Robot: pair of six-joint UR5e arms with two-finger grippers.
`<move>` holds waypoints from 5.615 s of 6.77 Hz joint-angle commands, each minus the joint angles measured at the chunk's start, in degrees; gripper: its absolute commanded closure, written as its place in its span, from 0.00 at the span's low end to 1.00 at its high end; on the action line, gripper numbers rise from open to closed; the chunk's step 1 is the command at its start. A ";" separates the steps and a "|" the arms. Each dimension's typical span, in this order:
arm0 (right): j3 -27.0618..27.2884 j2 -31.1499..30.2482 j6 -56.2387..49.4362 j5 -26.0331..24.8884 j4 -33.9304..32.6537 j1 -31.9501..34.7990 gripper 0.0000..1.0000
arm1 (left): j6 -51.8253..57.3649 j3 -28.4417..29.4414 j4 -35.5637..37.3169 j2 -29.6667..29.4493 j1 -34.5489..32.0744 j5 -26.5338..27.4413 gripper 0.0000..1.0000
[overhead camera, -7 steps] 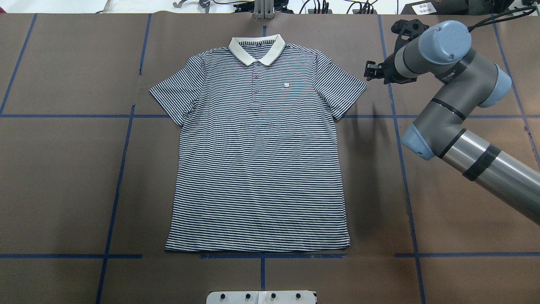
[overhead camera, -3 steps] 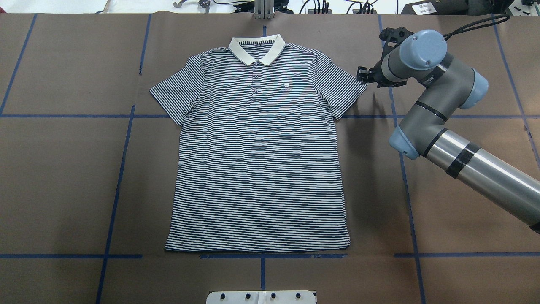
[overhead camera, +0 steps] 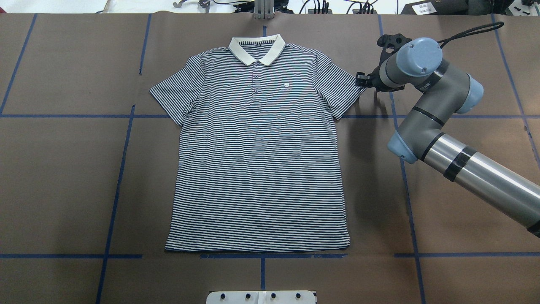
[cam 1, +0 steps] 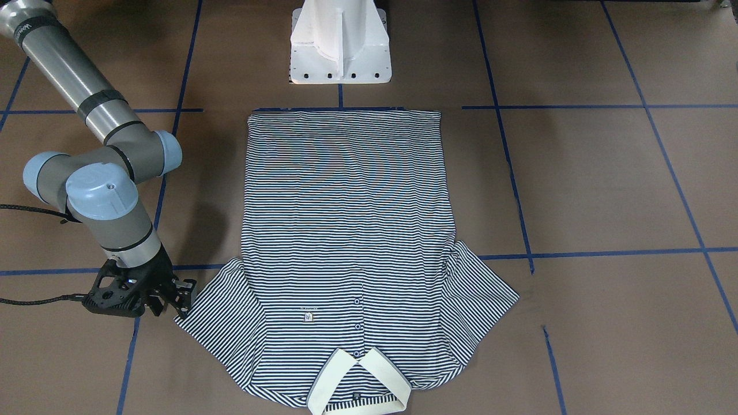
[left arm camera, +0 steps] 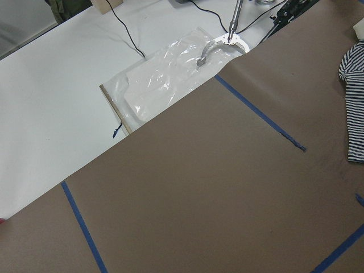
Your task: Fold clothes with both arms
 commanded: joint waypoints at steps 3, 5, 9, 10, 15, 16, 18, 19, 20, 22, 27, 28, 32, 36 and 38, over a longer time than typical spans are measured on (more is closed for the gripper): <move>-1.30 1.82 0.07 -0.41 -0.04 -0.30 0.47 | 0.19 0.06 0.00 0.10 0.00 0.00 0.00; -1.30 1.73 0.07 -0.41 -0.04 -0.30 0.47 | 0.19 0.06 0.00 0.10 0.00 0.00 0.00; -2.00 1.82 -0.02 -0.41 -0.04 -0.30 0.55 | 0.19 -0.03 -0.09 0.10 0.00 0.00 0.00; -2.00 1.82 0.07 -0.50 -0.04 -0.30 0.95 | 0.19 -0.03 -0.09 0.10 0.00 0.00 0.00; 2.98 8.56 6.88 -3.47 -13.95 -0.38 1.00 | 0.10 0.14 -1.14 0.54 0.00 0.00 0.00; 3.18 12.85 13.45 -6.79 -19.76 -3.26 1.00 | 0.10 0.14 -1.14 0.54 0.00 0.00 0.00; 0.22 20.41 26.63 -14.97 -25.69 -9.76 1.00 | 0.10 0.14 -1.14 0.63 0.00 0.00 0.00; -4.68 24.11 29.40 -17.52 -25.62 -11.27 1.00 | 0.10 0.23 -1.14 0.63 0.00 0.00 0.00; -6.47 25.88 30.12 -17.81 -25.53 -11.81 1.00 | 0.19 0.23 -1.14 0.63 0.00 0.00 0.00; -6.57 26.25 29.52 -17.90 -25.53 -12.25 1.00 | 0.10 0.14 -1.14 0.80 0.00 0.00 0.00; -0.90 24.60 3.04 -3.55 -30.50 -3.33 0.00 | -10.23 -0.20 -2.19 -4.01 7.08 0.35 0.00; 6.53 18.23 -4.51 0.34 -31.49 -0.07 0.00 | -15.40 0.66 -3.15 -5.08 12.34 0.52 0.00; 19.09 -4.54 -32.30 20.10 -24.18 16.63 0.00 | -49.13 7.05 -2.81 -14.46 25.81 17.35 0.41; 19.35 -11.98 -33.68 24.73 -14.81 19.65 0.00 | -55.26 17.18 -3.52 -20.02 33.57 31.37 0.42; 19.27 -11.98 -33.51 24.46 -14.81 19.65 0.00 | -55.80 20.43 -6.48 -20.11 35.15 31.46 0.42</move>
